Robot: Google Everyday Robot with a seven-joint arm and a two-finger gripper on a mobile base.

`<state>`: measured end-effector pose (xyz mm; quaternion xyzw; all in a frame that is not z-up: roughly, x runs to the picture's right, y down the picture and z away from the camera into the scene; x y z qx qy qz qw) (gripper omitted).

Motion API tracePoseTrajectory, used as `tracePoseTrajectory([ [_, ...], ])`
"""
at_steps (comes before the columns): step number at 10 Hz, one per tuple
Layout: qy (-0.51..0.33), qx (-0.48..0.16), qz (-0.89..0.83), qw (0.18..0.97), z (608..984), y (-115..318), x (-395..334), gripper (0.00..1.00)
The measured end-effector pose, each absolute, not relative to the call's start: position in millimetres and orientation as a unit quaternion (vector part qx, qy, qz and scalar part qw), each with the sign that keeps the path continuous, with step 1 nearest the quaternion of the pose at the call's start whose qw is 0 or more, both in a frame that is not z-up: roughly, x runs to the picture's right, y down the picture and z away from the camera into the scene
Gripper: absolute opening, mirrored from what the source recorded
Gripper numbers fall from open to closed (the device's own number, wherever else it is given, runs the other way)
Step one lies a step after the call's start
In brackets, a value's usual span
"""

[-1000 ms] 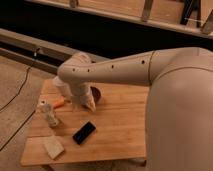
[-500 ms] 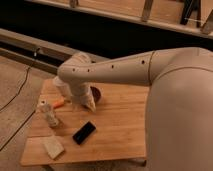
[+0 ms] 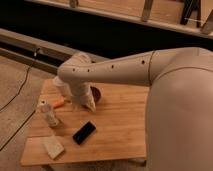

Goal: Place the eraser on the white sponge

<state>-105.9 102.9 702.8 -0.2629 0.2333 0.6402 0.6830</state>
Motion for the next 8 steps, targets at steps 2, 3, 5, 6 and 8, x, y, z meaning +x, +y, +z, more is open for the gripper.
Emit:
tracePoseTrajectory([
  [2, 0.216, -0.255, 0.636, 0.696, 708, 103, -106, 0.65],
  [3, 0.209, -0.25, 0.633, 0.702, 712, 107, -103, 0.65],
  [5, 0.206, -0.248, 0.631, 0.705, 720, 120, -96, 0.65],
  [6, 0.208, -0.251, 0.631, 0.704, 723, 128, -95, 0.65],
  [8, 0.21, -0.257, 0.632, 0.7, 727, 141, -96, 0.65],
])
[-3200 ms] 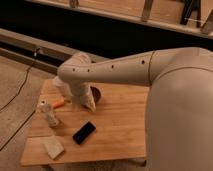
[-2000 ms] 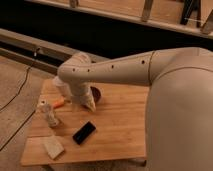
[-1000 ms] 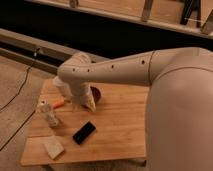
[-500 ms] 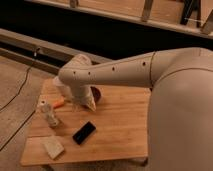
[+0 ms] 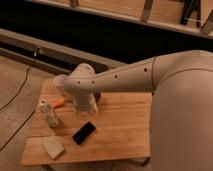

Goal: Place the eraser on the white sponge

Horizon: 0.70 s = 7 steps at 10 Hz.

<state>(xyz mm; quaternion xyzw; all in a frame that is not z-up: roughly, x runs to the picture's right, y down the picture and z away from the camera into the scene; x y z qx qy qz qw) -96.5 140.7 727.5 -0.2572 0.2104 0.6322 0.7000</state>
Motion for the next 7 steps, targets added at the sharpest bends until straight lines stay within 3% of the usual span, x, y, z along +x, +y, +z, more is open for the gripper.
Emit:
tracePoseTrajectory([
  [7, 0.242, -0.257, 0.656, 0.667, 751, 181, -91, 0.65],
])
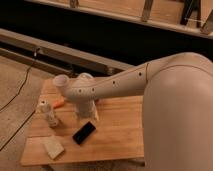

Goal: Place the eraser on the white sponge

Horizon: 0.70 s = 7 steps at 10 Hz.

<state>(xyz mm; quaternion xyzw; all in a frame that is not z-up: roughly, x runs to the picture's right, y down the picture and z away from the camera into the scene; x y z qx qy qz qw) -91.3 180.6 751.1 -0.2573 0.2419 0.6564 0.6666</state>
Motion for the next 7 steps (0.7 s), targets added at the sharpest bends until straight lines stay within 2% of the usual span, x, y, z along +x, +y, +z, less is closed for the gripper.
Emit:
tracePoseTrajectory([
  [7, 0.26, -0.284, 0.669, 0.635, 784, 211, -87, 0.65],
])
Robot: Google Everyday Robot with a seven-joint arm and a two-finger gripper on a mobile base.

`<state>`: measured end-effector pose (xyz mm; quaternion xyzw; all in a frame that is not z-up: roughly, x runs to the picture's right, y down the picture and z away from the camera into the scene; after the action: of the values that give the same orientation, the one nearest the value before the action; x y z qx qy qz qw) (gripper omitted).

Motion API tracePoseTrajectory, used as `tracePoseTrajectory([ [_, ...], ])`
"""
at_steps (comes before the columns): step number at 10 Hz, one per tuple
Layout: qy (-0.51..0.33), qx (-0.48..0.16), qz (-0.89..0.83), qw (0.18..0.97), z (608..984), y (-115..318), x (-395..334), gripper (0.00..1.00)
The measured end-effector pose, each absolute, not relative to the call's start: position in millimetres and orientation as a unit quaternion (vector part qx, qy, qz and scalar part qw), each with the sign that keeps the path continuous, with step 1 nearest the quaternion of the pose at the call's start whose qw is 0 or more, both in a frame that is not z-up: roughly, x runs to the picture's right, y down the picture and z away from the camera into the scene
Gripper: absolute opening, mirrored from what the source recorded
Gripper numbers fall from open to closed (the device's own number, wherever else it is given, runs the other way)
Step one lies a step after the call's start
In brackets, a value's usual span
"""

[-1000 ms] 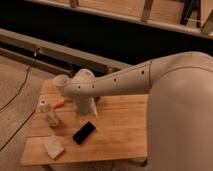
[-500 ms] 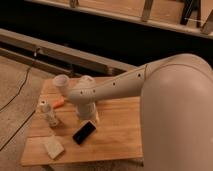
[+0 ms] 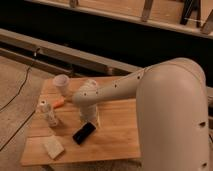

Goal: Place the eraser on the white sponge

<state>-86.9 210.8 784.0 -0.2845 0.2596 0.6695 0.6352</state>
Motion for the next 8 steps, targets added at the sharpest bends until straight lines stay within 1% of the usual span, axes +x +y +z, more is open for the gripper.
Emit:
tracePoseTrajectory([
  [8, 0.272, -0.284, 0.669, 0.63, 795, 222, -103, 0.65],
])
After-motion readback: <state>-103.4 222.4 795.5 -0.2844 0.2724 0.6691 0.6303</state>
